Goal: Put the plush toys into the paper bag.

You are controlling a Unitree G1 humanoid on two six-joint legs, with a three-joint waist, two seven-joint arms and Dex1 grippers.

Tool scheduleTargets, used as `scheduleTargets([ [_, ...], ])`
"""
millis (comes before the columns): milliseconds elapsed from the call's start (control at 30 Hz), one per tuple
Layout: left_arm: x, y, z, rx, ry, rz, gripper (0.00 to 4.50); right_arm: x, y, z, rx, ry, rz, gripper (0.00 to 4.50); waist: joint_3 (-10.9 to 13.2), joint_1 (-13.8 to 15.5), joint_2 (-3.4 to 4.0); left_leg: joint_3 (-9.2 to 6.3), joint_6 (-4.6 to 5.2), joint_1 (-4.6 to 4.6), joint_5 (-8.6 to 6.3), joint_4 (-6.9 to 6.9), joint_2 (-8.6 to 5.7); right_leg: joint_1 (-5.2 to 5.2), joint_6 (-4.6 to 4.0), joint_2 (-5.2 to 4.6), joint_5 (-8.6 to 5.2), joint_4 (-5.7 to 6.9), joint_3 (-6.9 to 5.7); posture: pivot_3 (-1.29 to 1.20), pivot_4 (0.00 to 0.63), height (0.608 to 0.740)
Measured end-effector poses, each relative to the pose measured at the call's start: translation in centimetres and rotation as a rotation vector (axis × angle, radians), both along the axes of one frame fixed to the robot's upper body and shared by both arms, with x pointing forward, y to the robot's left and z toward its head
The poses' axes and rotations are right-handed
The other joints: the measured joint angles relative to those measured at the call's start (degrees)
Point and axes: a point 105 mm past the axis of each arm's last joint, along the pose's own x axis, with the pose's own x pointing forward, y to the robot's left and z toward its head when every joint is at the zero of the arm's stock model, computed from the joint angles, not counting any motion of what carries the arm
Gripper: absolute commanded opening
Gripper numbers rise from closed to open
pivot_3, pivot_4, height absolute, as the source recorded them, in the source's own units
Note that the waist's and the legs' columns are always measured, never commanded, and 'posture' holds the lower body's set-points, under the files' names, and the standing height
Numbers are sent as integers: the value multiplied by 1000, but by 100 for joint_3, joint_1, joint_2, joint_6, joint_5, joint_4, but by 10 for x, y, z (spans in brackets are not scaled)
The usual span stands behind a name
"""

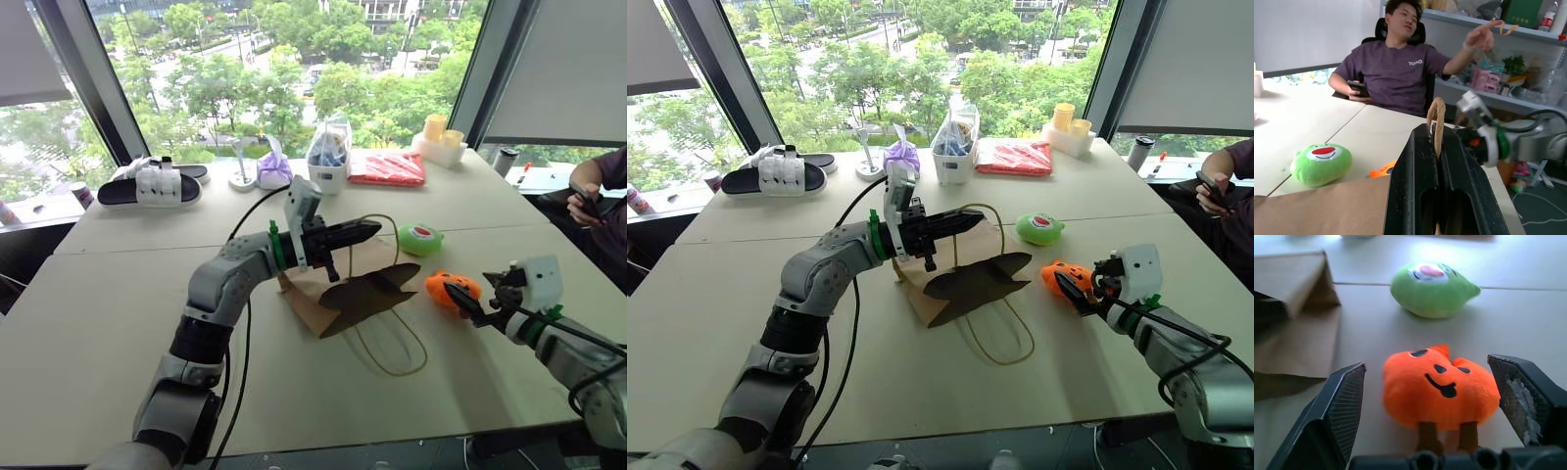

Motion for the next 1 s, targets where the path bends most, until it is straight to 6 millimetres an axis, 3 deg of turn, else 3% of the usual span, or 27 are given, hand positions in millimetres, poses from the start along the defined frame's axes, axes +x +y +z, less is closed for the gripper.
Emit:
scheduleTargets([
  [133,-1,0,-3,6,1,9,0,22,-2,-18,-41,51,-5,4452,0,9,0,-6,-5,-1,3,0,-1,0,0,-1,0,-3,0,0,150,740],
  [167,0,1,-5,9,8,19,0,26,-2,-18,-55,53,-2,4221,0,8,0,-7,-6,-1,3,0,-1,2,0,-2,0,-5,0,0,150,740],
  [267,2,4,-9,14,18,41,0,35,-4,-19,-83,58,-11,3183,0,12,-1,-9,-5,-1,3,3,-1,5,0,-1,0,-6,0,0,150,740],
  [433,3,6,-7,14,0,65,0,36,-5,-18,-97,56,-14,810,0,25,-1,-12,-4,0,2,6,-2,11,0,-2,1,-7,-1,0,150,740],
  [500,3,6,-6,9,-6,68,0,35,-4,-17,-98,54,-12,221,0,25,-1,-13,-4,0,2,6,-2,11,0,-2,1,-7,-1,0,150,740],
  [633,6,5,-7,-6,0,72,0,23,-10,-10,-68,33,-25,192,0,79,0,-15,-4,-3,3,6,-4,6,1,-3,0,-8,-1,0,150,740],
  [733,14,7,-4,-32,16,92,0,-5,-6,20,31,-32,32,192,3,153,10,-16,-3,-17,2,4,-3,-8,1,-4,0,-8,0,0,150,740],
  [800,20,11,0,-54,25,112,0,-31,15,54,67,-101,163,192,3,149,11,-20,-2,-17,1,3,-3,-6,1,-2,0,-10,-2,0,150,740],
  [867,21,11,4,-74,27,106,0,-55,38,73,64,-118,294,192,3,138,3,-21,5,-7,-3,3,-1,7,1,1,0,-16,-4,0,150,740],
  [933,19,7,5,-87,33,75,0,-71,65,69,98,-68,403,192,1,130,-9,-18,6,0,-4,4,3,16,1,2,0,-18,-5,0,150,740],
  [1000,19,4,5,-94,44,57,0,-74,83,61,145,-28,456,192,2,128,-9,-14,6,0,-4,6,3,15,1,-1,0,-17,-4,0,150,740],
])
